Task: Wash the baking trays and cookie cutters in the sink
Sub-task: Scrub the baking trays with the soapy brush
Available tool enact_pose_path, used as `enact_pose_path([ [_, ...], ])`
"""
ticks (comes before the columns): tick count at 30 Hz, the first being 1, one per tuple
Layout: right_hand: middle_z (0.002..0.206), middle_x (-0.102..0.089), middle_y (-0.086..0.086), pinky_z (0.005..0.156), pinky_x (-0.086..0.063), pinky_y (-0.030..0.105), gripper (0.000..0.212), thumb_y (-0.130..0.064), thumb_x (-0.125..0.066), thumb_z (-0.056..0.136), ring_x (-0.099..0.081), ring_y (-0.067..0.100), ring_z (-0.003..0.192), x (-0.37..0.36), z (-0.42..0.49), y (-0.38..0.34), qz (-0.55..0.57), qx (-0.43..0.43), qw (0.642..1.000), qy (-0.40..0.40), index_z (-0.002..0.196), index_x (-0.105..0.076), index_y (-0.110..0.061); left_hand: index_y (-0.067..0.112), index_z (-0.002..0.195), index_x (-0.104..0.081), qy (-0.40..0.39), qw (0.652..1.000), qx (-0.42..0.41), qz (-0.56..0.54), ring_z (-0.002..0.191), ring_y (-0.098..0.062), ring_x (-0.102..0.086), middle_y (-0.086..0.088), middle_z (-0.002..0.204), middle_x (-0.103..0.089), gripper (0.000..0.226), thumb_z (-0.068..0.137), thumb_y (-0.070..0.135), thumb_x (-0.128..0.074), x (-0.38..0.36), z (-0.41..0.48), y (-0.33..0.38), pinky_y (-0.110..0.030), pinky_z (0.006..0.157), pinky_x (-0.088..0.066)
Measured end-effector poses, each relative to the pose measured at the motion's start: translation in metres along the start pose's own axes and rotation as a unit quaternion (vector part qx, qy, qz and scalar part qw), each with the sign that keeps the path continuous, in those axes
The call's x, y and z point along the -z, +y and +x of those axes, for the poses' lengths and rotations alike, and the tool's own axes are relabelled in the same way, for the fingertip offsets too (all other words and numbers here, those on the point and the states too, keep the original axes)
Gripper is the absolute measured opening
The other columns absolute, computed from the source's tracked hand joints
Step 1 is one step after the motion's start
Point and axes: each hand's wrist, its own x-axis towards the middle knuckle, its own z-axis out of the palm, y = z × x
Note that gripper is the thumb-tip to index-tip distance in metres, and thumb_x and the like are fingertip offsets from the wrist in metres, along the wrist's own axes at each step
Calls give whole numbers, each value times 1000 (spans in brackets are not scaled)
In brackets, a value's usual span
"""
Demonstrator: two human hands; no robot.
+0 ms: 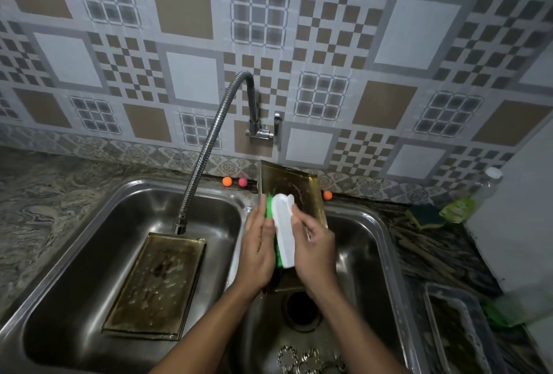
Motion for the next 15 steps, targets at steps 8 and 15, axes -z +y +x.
enact_pose_path([
  [8, 111, -65, -22, 79, -49, 8, 30, -12, -58, 96, -60, -7, 106, 36, -21, 44, 5, -17, 997, 69, 121, -64, -27, 21, 151, -33, 42, 999, -17, 20, 137, 7, -33, 28, 144, -37, 51, 101, 22, -40, 5, -1, -12, -12, 111, -27],
  [15, 110, -63, -27, 82, -51, 11, 29, -16, -56, 98, -58, -14, 102, 17, -12, 17, 28, 8, 996, 80, 125, -63, -23, 20, 149, -37, 30, 999, -45, 8, 138, 2, -36, 23, 145, -39, 48, 101, 17, -38, -12, 1, -2, -15, 113, -28],
])
